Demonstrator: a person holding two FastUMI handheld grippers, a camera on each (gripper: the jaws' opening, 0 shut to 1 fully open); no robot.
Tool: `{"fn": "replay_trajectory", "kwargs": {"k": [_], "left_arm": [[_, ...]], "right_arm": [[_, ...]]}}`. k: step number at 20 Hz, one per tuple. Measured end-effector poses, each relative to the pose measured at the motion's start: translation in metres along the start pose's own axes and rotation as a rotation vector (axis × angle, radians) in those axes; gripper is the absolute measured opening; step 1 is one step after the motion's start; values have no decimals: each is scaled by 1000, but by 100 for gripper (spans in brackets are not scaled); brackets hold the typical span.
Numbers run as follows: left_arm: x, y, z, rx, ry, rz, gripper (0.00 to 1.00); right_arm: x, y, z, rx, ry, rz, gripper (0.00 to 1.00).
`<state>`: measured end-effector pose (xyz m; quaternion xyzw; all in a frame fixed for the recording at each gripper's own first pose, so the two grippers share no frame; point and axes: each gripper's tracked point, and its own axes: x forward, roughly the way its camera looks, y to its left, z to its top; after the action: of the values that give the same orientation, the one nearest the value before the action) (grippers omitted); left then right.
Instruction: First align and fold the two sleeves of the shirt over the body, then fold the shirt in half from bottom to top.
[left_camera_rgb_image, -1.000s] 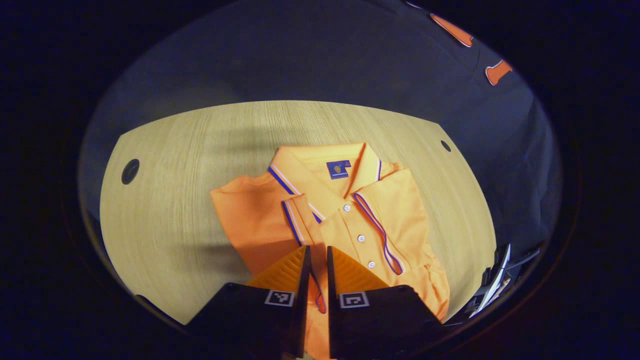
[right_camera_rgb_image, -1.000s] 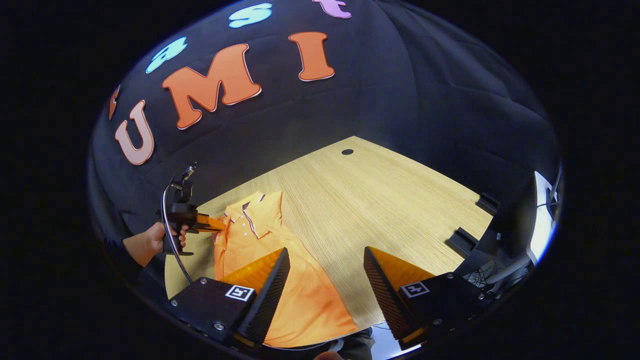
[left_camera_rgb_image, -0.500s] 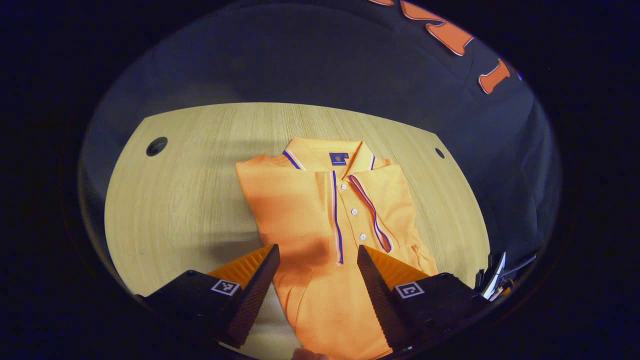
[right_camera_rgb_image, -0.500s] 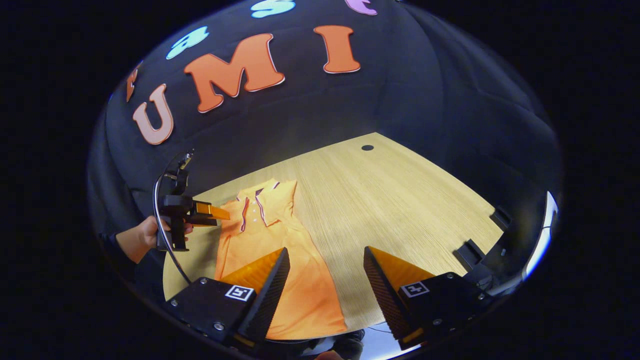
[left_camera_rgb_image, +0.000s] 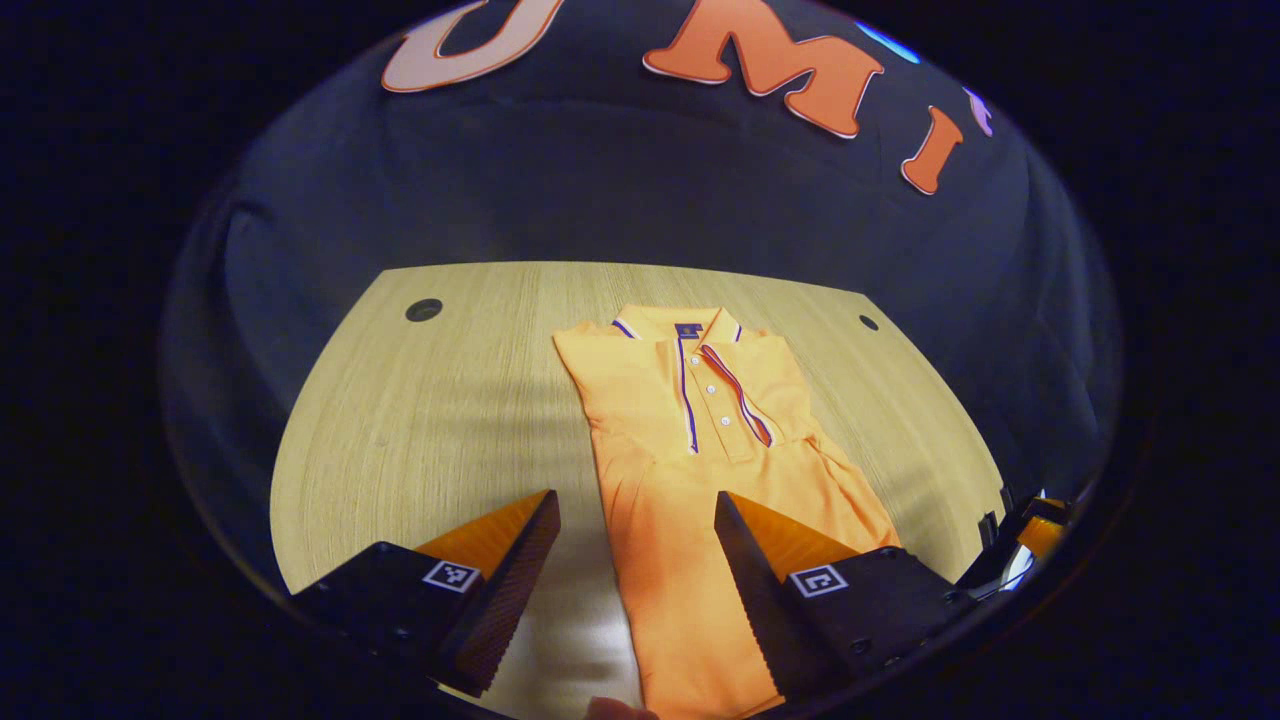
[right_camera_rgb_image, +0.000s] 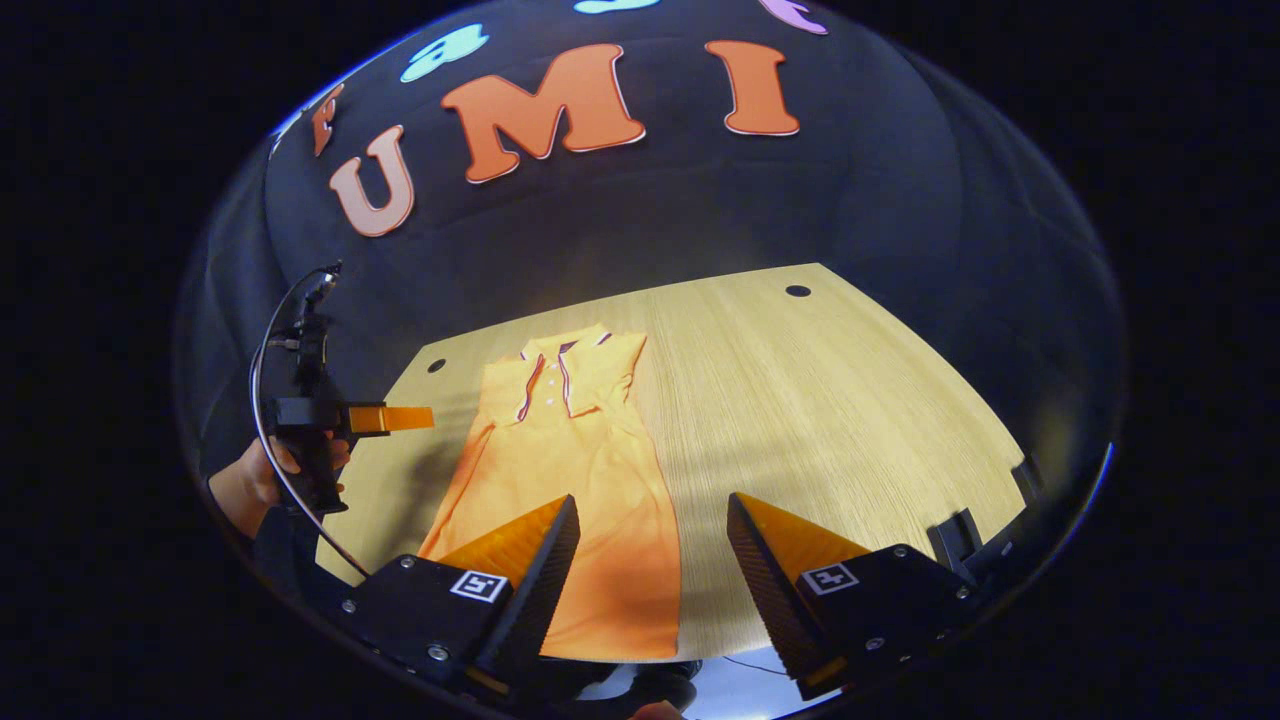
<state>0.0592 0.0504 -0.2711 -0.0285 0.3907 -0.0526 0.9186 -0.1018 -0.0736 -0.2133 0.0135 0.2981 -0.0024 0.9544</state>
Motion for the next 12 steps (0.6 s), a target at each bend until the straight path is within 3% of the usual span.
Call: {"fn": "replay_trajectory", "kwargs": {"k": [4, 12], "left_arm": [[-44, 17, -40, 22, -62, 141, 98], [-97, -6, -143, 8, -16, 150, 99]], "right_arm": [[0, 8, -15, -55, 13, 42, 91], [7, 10, -75, -132, 81, 73, 91]]}}
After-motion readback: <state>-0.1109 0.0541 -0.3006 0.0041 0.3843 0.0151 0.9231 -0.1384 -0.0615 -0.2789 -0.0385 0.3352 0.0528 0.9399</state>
